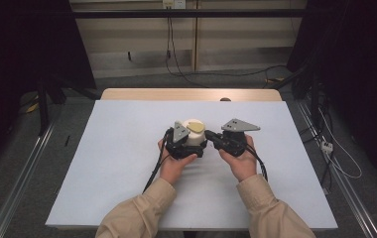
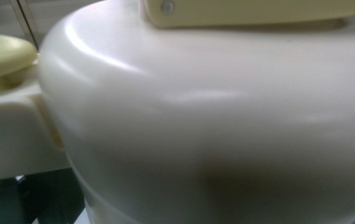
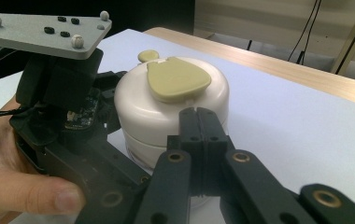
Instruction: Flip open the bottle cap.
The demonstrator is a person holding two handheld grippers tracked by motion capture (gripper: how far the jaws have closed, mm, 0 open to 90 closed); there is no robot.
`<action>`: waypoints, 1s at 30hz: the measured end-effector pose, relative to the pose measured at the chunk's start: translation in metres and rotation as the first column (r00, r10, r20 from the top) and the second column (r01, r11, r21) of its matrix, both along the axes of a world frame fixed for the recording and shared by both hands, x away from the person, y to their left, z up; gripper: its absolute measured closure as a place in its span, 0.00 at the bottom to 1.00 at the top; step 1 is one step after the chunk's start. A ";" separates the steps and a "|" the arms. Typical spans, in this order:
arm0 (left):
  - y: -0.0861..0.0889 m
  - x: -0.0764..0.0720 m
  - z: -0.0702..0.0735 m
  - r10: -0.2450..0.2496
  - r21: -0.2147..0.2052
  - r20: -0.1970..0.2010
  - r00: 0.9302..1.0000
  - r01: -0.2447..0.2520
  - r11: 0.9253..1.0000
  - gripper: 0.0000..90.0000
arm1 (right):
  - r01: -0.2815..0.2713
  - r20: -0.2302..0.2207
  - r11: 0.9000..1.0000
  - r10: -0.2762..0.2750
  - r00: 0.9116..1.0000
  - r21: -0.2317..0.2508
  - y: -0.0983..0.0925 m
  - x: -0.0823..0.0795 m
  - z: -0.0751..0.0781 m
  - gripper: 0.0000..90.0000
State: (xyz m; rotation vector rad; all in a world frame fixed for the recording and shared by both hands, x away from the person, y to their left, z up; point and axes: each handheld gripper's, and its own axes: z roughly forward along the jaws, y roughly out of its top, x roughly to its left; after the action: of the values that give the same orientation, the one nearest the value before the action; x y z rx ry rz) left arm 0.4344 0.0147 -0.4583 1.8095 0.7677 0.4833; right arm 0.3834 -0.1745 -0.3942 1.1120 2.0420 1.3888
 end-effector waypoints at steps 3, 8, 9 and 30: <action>0.000 0.000 0.000 0.000 0.000 0.000 1.000 0.000 1.000 0.05 | -0.002 0.000 1.000 0.002 1.000 0.005 0.001 0.000 0.000 1.00; 0.000 0.000 0.000 0.000 0.001 -0.001 1.000 0.000 1.000 0.05 | -0.005 0.001 1.000 0.005 1.000 -0.002 0.002 0.002 0.001 1.00; 0.000 0.000 0.000 0.000 0.000 -0.001 1.000 0.000 1.000 0.06 | -0.005 0.001 1.000 0.005 1.000 -0.001 0.002 0.002 0.001 1.00; 0.000 0.000 0.000 0.003 -0.001 -0.002 1.000 -0.003 1.000 0.06 | -0.019 0.002 0.999 0.019 1.000 -0.027 0.004 0.005 0.007 1.00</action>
State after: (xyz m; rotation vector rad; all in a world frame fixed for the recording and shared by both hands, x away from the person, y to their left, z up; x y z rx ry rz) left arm 0.4343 0.0144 -0.4582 1.8087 0.7715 0.4830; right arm 0.3888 -0.1705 -0.3869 1.0812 2.0691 1.3669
